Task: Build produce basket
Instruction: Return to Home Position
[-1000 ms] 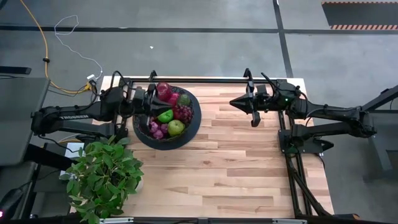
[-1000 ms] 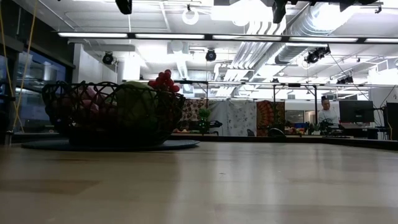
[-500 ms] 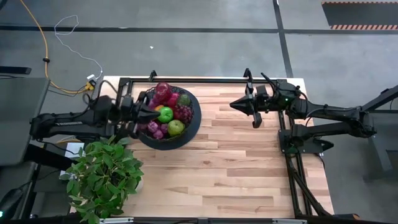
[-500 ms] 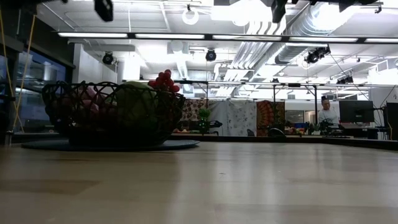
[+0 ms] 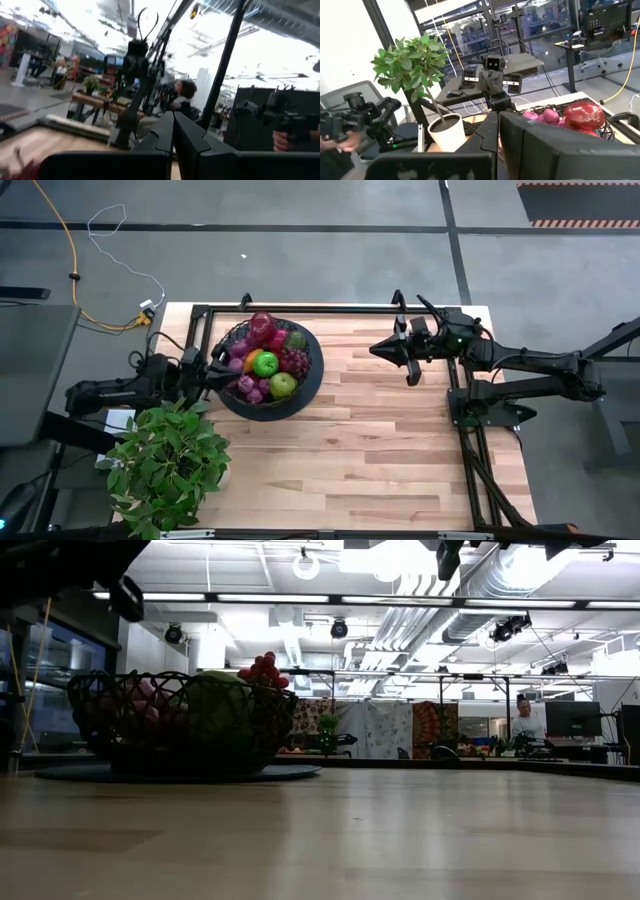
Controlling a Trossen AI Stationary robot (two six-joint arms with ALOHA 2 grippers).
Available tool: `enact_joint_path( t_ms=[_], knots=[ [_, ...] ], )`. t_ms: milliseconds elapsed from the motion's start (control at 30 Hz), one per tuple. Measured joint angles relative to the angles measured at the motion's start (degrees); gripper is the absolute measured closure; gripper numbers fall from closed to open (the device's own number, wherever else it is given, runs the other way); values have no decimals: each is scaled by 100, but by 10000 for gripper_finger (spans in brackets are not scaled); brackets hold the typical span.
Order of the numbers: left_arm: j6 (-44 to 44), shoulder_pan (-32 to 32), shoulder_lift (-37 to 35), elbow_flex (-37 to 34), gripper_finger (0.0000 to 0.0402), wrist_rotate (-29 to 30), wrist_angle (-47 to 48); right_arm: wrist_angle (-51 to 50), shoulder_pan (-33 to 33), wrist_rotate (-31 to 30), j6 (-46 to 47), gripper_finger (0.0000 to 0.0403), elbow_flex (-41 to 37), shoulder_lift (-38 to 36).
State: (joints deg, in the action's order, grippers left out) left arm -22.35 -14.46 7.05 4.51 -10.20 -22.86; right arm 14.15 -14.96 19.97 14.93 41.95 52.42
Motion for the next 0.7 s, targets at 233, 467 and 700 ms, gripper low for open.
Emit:
enact_joint_path(
  t_ms=[233,467,700],
  knots=[
    [93,0,-688,-23,401,-80,839,-70,2,2,294,403,0,0],
    [45,-2,-649,-384,401,67,158,-233,2,0,473,403,0,0],
    [438,185,-686,-370,401,358,511,-256,2,2,574,403,0,0]
  ],
)
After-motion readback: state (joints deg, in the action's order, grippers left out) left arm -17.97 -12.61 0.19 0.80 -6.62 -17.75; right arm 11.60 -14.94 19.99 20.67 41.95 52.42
